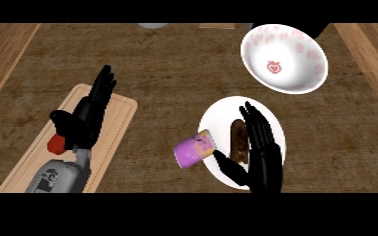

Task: Pick the sweet potato from the plate and place it in the bowl

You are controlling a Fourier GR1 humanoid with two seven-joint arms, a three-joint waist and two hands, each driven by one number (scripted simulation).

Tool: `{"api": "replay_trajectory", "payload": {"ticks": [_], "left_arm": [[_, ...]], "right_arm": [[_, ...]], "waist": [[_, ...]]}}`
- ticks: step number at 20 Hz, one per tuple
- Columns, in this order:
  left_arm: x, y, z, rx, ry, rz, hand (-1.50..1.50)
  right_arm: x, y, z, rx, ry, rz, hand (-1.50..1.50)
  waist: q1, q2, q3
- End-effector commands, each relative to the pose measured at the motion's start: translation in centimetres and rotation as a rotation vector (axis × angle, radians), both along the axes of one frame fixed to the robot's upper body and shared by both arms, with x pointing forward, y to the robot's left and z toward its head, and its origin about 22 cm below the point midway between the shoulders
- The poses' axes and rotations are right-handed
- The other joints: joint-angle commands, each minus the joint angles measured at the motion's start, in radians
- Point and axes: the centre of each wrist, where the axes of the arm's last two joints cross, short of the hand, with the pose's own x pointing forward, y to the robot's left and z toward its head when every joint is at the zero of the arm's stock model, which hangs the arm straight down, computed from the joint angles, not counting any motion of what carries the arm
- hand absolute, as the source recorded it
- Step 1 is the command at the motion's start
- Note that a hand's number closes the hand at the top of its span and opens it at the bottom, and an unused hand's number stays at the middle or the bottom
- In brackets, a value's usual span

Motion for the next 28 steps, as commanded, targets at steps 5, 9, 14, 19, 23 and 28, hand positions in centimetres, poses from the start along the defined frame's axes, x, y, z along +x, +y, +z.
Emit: {"api": "replay_trajectory", "payload": {"ticks": [5, 9, 14, 19, 23, 28], "left_arm": [[-0.1, 0.4, -0.4, -0.011, 0.003, -0.008, 0.0], [0.2, -0.1, 1.1, -0.001, -0.012, -0.015, 0.0], [-0.1, -0.7, -0.3, 0.002, -0.003, -0.023, 0.0], [-1.1, 0.0, -1.3, 0.004, -0.013, -0.043, 0.0], [0.2, -0.3, 0.8, -0.009, -0.022, -0.009, 0.0], [1.1, -0.4, 0.3, -0.021, -0.003, -0.025, 0.0]], "right_arm": [[0.1, 3.6, 5.9, -0.115, 0.144, -0.21, -1.5], [-0.4, 4.7, 8.5, -0.125, 0.321, -0.234, -1.5], [1.4, 5.1, 8.5, -0.131, 0.501, -0.316, -1.5], [2.4, 5.1, 7.0, -0.164, 0.625, -0.348, -1.5], [1.1, 4.5, 7.3, -0.145, 0.633, -0.312, -1.5], [0.5, 4.2, 7.8, -0.114, 0.618, -0.28, -1.5]], "waist": [[0.007, 0.006, 0.001], [0.017, 0.007, 0.003], [0.023, 0.011, 0.004], [0.028, 0.012, 0.004], [0.021, 0.01, 0.004], [0.02, 0.011, 0.004]]}}
